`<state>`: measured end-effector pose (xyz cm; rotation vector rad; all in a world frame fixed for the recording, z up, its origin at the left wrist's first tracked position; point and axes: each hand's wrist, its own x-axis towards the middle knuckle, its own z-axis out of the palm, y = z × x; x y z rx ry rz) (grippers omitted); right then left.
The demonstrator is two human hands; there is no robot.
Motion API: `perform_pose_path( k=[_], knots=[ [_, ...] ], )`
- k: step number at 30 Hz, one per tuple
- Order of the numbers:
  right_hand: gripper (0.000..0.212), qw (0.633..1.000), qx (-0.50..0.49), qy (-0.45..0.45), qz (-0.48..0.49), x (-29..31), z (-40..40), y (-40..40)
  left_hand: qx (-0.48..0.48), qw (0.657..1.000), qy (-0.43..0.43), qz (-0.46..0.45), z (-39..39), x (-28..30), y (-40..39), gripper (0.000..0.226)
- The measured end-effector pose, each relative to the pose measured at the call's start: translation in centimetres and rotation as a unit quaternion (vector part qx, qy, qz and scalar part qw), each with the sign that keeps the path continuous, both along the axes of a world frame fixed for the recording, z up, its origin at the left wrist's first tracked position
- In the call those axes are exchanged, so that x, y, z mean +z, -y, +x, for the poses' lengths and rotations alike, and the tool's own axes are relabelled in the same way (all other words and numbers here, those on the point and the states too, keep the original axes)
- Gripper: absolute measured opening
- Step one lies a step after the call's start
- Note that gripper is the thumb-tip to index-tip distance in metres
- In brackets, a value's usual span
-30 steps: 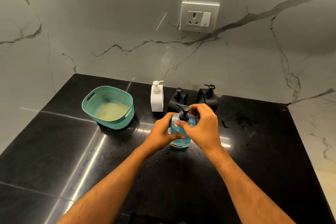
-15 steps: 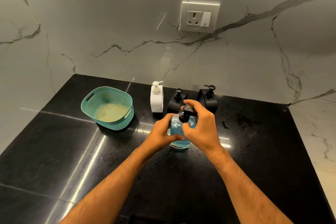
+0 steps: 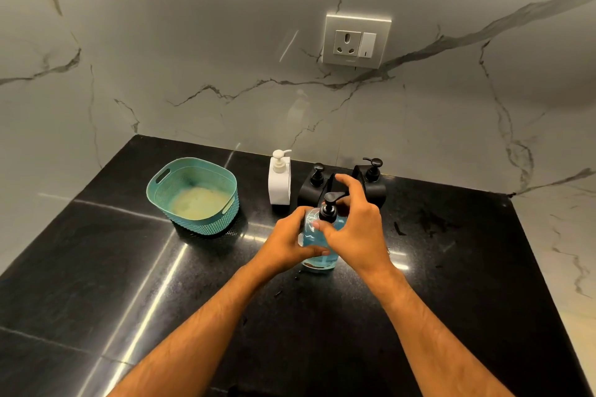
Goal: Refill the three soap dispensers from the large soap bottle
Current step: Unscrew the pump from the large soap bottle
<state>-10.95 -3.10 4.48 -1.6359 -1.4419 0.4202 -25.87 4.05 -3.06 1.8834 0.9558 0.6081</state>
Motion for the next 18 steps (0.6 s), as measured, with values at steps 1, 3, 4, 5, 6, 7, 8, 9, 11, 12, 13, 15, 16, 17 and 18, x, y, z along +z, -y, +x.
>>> perform_pose_path(
  k=[1, 3, 4, 5, 6, 7, 8, 9, 11, 12, 13, 15, 16, 17, 18],
  knots=[
    [0.091, 1.000, -0.002, 0.007, 0.002, 0.0, 0.0, -0.1, 0.000, 1.000, -0.002, 0.001, 0.0, 0.0, 0.0, 0.071],
    [0.089, 1.000, -0.004, 0.011, 0.008, 0.1, 0.1, -0.1, -0.004, 1.000, -0.003, 0.003, 0.0, 0.0, 0.0, 0.072],
    [0.089, 1.000, -0.003, 0.010, 0.010, 0.2, 0.2, -0.2, -0.007, 1.000, -0.003, 0.004, 0.0, 0.0, 0.0, 0.072],
    [0.089, 1.000, -0.001, 0.009, 0.010, 0.3, 0.3, -0.2, -0.010, 1.000, -0.003, 0.005, 0.1, 0.1, 0.0, 0.073],
    [0.089, 1.000, 0.002, 0.007, 0.008, 0.4, 0.3, -0.2, -0.011, 1.000, -0.003, 0.006, 0.1, 0.1, 0.1, 0.073],
    [0.089, 1.000, 0.005, 0.007, 0.006, 0.5, 0.4, -0.3, -0.012, 1.000, -0.003, 0.006, 0.1, 0.2, 0.1, 0.073],
    [0.088, 1.000, 0.010, 0.006, 0.003, 0.6, 0.4, -0.3, -0.012, 1.000, -0.003, 0.005, 0.1, 0.2, 0.1, 0.073],
    [0.088, 1.000, 0.019, 0.005, -0.001, 0.7, 0.5, -0.4, -0.011, 1.000, -0.003, 0.005, 0.1, 0.2, 0.1, 0.073],
    [0.087, 0.999, 0.042, 0.000, -0.012, 0.9, 0.5, -0.4, -0.011, 1.000, -0.004, 0.005, 0.1, 0.3, 0.1, 0.073],
    [0.086, 0.999, 0.052, -0.002, -0.014, 1.1, 0.6, -0.4, -0.012, 1.000, -0.004, 0.004, 0.1, 0.3, 0.1, 0.072],
    [0.084, 0.998, 0.061, -0.004, -0.012, 1.4, 0.8, -0.4, -0.012, 1.000, -0.005, 0.004, 0.0, 0.3, 0.1, 0.071],
    [0.080, 0.997, 0.074, -0.001, 0.001, 2.1, 1.2, -0.6, -0.013, 1.000, -0.003, 0.005, 0.0, 0.3, 0.0, 0.070],
    [0.079, 0.997, 0.078, 0.001, 0.007, 2.6, 1.5, -0.7, -0.014, 1.000, -0.002, 0.005, 0.0, 0.3, 0.0, 0.070],
    [0.078, 0.997, 0.080, 0.001, 0.010, 3.1, 1.7, -0.8, -0.015, 1.000, -0.002, 0.003, 0.0, 0.3, 0.0, 0.070],
    [0.078, 0.997, 0.081, 0.002, 0.009, 3.7, 2.0, -0.9, -0.016, 1.000, -0.002, 0.001, 0.0, 0.3, 0.0, 0.071]
  ],
)
